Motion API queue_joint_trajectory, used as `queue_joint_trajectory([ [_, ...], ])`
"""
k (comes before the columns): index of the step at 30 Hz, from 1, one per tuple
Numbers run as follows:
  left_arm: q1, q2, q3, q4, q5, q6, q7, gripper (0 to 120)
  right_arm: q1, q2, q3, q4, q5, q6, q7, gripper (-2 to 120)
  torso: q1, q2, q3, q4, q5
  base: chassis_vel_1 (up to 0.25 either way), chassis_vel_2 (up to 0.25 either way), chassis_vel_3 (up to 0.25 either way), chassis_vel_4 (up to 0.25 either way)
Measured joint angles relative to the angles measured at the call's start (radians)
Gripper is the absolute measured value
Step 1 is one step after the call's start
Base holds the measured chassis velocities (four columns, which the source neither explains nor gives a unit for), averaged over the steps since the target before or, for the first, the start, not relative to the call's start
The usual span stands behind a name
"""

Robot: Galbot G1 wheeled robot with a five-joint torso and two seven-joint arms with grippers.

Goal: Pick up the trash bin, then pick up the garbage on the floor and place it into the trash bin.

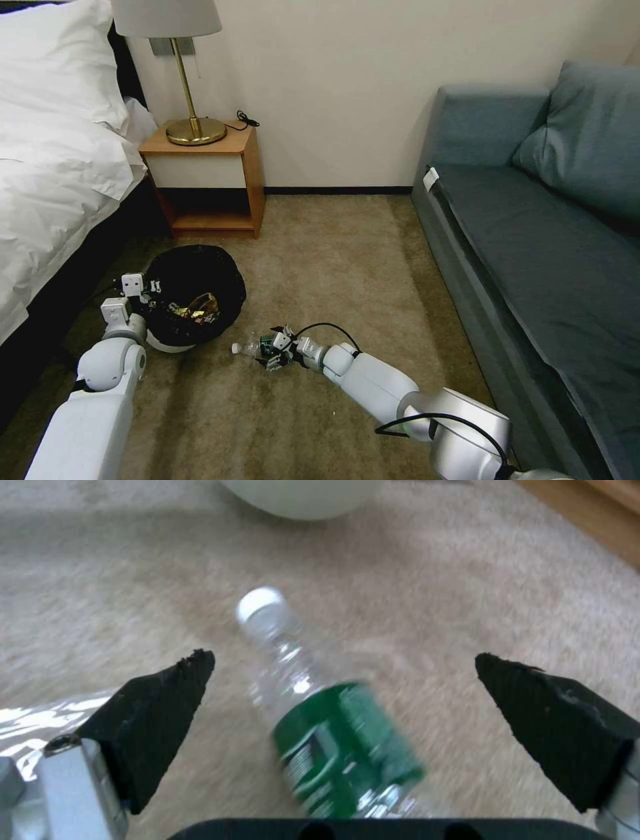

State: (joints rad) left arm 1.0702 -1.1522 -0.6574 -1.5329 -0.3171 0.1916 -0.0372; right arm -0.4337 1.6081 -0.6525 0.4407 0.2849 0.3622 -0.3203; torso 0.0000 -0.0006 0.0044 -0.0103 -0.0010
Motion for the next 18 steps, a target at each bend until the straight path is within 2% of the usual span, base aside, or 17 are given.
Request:
queue_joint_trajectory([
  [4,0.000,0.003,-0.001,-0.001,0.000,0.001,-0.001,6,0.000,0.000,-0.010,0.007,-0.010,-0.001,0.001,100,0.000,0.000,0.000,0.0000,0.0000,-0.155,0.181,0.179,-0.172],
  [6,0.002,0.007,-0.005,-0.002,-0.001,0.001,-0.001,6,-0.005,0.000,-0.016,0.015,-0.030,0.000,0.003,100,0.000,0.000,0.000,-0.0008,0.0001,-0.172,0.162,0.161,-0.150],
  [9,0.006,0.010,-0.007,-0.003,-0.003,0.001,-0.001,6,-0.009,0.000,-0.021,0.020,-0.039,0.003,0.003,100,0.000,0.000,0.000,-0.0003,0.0000,-0.118,0.109,0.078,-0.109],
  [18,0.013,0.018,-0.013,-0.008,-0.009,0.001,-0.001,6,-0.007,0.000,-0.031,0.032,-0.054,0.008,-0.034,100,0.000,0.000,0.000,0.0002,0.0000,0.000,0.000,0.000,0.000],
])
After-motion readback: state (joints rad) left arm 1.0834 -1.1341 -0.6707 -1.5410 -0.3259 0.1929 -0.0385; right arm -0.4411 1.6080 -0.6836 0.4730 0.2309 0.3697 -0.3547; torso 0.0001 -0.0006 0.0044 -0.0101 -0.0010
